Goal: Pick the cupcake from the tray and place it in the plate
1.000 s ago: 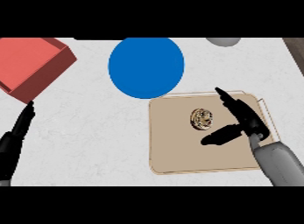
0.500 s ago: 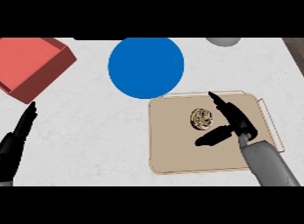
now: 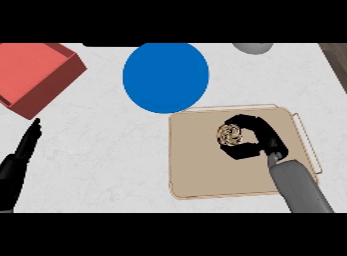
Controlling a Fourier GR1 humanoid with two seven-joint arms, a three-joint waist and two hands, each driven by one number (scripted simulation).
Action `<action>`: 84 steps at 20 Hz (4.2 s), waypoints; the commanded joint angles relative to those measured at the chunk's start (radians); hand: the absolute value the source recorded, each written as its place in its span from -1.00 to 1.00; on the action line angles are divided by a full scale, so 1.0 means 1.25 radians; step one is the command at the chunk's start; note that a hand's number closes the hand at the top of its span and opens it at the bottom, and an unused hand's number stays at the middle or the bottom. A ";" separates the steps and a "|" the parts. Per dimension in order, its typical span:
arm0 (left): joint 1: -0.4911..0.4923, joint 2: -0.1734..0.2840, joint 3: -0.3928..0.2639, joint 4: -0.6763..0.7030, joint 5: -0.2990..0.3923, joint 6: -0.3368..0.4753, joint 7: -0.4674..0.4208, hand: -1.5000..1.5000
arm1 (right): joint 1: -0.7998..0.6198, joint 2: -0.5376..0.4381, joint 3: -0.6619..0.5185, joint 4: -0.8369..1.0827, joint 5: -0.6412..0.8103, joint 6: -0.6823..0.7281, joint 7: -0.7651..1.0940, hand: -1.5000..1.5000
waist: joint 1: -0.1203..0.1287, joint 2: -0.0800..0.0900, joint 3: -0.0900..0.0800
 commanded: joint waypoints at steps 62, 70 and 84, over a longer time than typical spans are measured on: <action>-0.086 -0.043 0.009 -0.003 -0.045 -0.066 0.051 0.00 | -0.708 0.145 0.012 0.508 0.443 -0.477 0.264 1.00 | 0.064 0.025 0.006; -0.121 -0.060 -0.004 0.034 -0.069 -0.048 0.040 0.00 | -0.719 0.145 -0.042 0.602 0.305 -0.578 0.252 -1.00 | 0.079 0.032 0.006; -0.085 -0.037 0.030 0.033 -0.050 -0.064 0.008 0.00 | -0.687 0.145 -0.111 0.542 0.171 -0.928 0.088 -1.00 | 0.057 0.019 0.007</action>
